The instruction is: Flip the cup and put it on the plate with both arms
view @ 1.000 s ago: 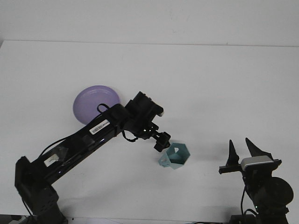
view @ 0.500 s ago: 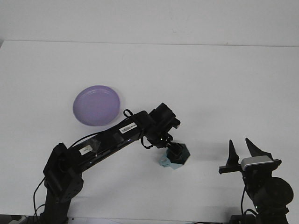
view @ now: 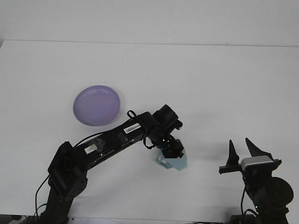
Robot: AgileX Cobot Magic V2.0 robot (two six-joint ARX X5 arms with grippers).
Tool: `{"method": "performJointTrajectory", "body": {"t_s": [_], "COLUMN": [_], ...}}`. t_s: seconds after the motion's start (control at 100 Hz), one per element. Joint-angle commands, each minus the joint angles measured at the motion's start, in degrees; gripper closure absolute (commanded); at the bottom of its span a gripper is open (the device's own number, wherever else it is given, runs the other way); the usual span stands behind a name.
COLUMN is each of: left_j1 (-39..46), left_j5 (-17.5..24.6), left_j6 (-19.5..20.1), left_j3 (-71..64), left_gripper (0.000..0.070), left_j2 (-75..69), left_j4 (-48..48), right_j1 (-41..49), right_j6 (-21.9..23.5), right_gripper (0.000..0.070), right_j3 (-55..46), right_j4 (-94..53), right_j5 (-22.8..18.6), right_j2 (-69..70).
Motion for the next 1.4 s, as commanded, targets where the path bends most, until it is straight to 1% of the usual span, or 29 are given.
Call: {"method": "performJointTrajectory", "body": {"t_s": [0.0, 0.18, 0.28, 0.46, 0.63, 0.85, 0.98, 1.04, 1.25, 1.39], "left_j1": [-0.17, 3.50, 6.71, 13.90, 22.34, 32.81, 37.31, 39.06, 44.59, 46.58], "left_j5": [-0.77, -3.28, -4.59, -8.68, -8.85, -9.25, -11.96, -12.81, -12.81, -12.81], "left_j6": [0.59, 1.92, 3.48, 4.94, 5.11, 5.18, 6.21, 6.21, 6.16, 5.97], "left_j3": [2.69, 8.31, 12.28, 20.41, 27.04, 28.06, 28.06, 28.06, 28.00, 27.95], "left_gripper": [0.0688, 0.0688, 0.0688, 0.0688, 0.0688, 0.0688, 0.0688, 0.0688, 0.0688, 0.0688], "left_j2": [1.05, 0.66, 0.57, 0.42, 0.42, 0.37, 0.37, 0.42, 1.33, 3.48], "left_j4": [-1.18, -9.29, -14.40, -22.18, -27.17, -28.70, -28.70, -28.70, -28.68, -28.70], "right_j1": [-0.02, -0.02, -0.02, -0.02, -0.02, -0.02, -0.02, -0.02, -0.02, -0.02], "right_j6": [0.98, 0.98, 0.98, 1.01, 1.01, 1.01, 1.03, 1.07, 1.09, 1.09], "right_gripper": [0.0353, 0.0353, 0.0353, 0.0353, 0.0353, 0.0353, 0.0353, 0.0353, 0.0353, 0.0353], "right_j3": [0.24, 0.24, 0.24, 0.24, 0.24, 0.24, 0.24, 0.24, 0.24, 0.24], "right_j4": [0.37, 0.33, 0.33, 0.33, 0.33, 0.28, 0.20, 0.17, 0.17, 0.17], "right_j5": [0.04, 0.02, 0.02, 0.02, 0.02, 0.00, -0.04, -0.13, -0.15, -0.13], "right_j2": [0.17, 0.17, 0.17, 0.17, 0.17, 0.17, 0.17, 0.17, 0.17, 0.17]}}
